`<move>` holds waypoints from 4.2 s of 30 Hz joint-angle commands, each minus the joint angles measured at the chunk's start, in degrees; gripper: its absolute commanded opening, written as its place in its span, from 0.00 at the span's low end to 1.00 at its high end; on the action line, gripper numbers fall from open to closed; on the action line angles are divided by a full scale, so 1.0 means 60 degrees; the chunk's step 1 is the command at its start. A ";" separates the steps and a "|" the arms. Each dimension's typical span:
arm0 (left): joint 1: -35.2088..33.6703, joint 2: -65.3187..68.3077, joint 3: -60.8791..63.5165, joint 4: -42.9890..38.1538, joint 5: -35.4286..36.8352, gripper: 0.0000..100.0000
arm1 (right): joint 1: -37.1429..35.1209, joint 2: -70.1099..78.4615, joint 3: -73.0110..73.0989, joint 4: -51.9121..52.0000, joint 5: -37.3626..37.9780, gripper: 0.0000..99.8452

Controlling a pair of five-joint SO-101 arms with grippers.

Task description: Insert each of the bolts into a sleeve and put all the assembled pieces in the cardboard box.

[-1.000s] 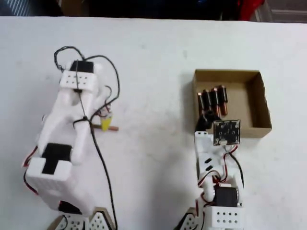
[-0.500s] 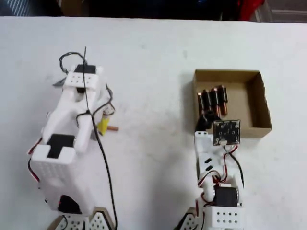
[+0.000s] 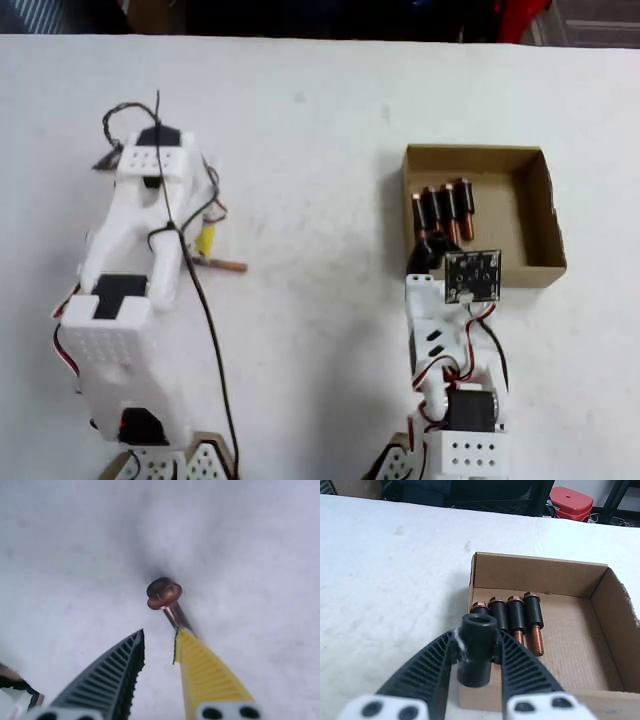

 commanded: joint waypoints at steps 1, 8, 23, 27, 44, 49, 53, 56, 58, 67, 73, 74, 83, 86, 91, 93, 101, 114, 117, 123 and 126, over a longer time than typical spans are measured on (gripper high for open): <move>-0.0037 -0.0007 -0.0894 0.0674 0.0059 0.13 | 0.0081 -0.0110 0.0088 -0.0037 -0.0015 0.02; -0.0037 0.0022 -0.0850 0.0557 0.0044 0.13 | 0.0095 -0.0110 0.0088 -0.0037 -0.0015 0.02; -0.0051 0.0022 0.0484 -0.1289 0.0088 0.13 | 0.0095 -0.0110 0.0088 0.0007 -0.0015 0.02; -0.0095 0.0022 0.0498 -0.1289 0.0088 0.13 | 0.0095 -0.0110 0.0088 0.0022 -0.0015 0.02; -0.0212 0.0799 0.0659 -0.1685 0.0103 0.13 | 0.0095 -0.0110 0.0088 0.0022 -0.0015 0.02; -0.0212 0.0872 0.0659 -0.1685 0.0059 0.13 | 0.0095 -0.0110 0.0088 0.0022 -0.0015 0.02; -0.0212 0.0872 0.0674 -0.1685 0.0059 0.13 | 0.0095 -0.0110 0.0088 0.0022 -0.0015 0.02; -0.0212 0.0886 0.0674 -0.1685 0.0059 0.13 | 0.0095 -0.0110 0.0088 0.0022 -0.0015 0.02; -0.0198 0.0886 0.0674 -0.1685 0.0044 0.13 | 0.0095 -0.0110 0.0088 0.0022 -0.0015 0.02; -0.0212 0.0886 0.0733 -0.1963 0.0059 0.03 | 0.0095 -0.0110 0.0088 0.0022 -0.0015 0.02; -0.0125 0.0886 0.0689 -0.1890 -0.0527 0.02 | 0.0110 -0.0110 0.0088 0.0022 -0.0015 0.02; -0.0139 0.0828 0.0689 -0.1890 -0.1128 0.02 | 0.0110 -0.0110 0.0088 0.0022 -0.0015 0.02; -0.0168 0.0857 -0.0176 -0.1011 -0.9832 0.02 | 0.0110 -0.0110 0.0088 0.0022 -0.0015 0.02; -0.0081 0.0886 -0.0352 -0.0850 -1.1370 0.02 | 0.0110 -0.0110 0.0088 0.0022 -0.0015 0.02; -0.0022 0.0886 -0.0352 -0.1099 -1.2073 0.02 | 0.0110 -0.0110 0.0088 0.0022 -0.0015 0.02; -0.0022 0.0901 -0.0337 -0.1304 -1.2117 0.02 | 0.0110 -0.0110 0.0088 0.0022 -0.0015 0.02; -0.0081 0.0886 -0.0337 -0.1451 -1.2073 0.02 | 0.0110 -0.0110 0.0088 0.0022 -0.0015 0.02; -0.0037 0.0901 -0.0322 -0.2667 -1.2073 0.04 | 0.0110 -0.0110 0.0088 0.0007 -0.0015 0.02; -0.0051 0.0901 -0.0322 -0.2857 -1.2073 0.11 | 0.0110 -0.0110 0.0088 -0.0007 -0.0015 0.02; -0.0037 0.0916 -0.0322 -0.3194 -1.2073 0.12 | 0.0110 -0.0110 0.0088 -0.0022 -0.0015 0.02; -0.0051 0.0916 -0.0322 -0.3238 -1.2059 0.12 | 0.0110 -0.0110 0.0088 -0.0022 -0.0015 0.02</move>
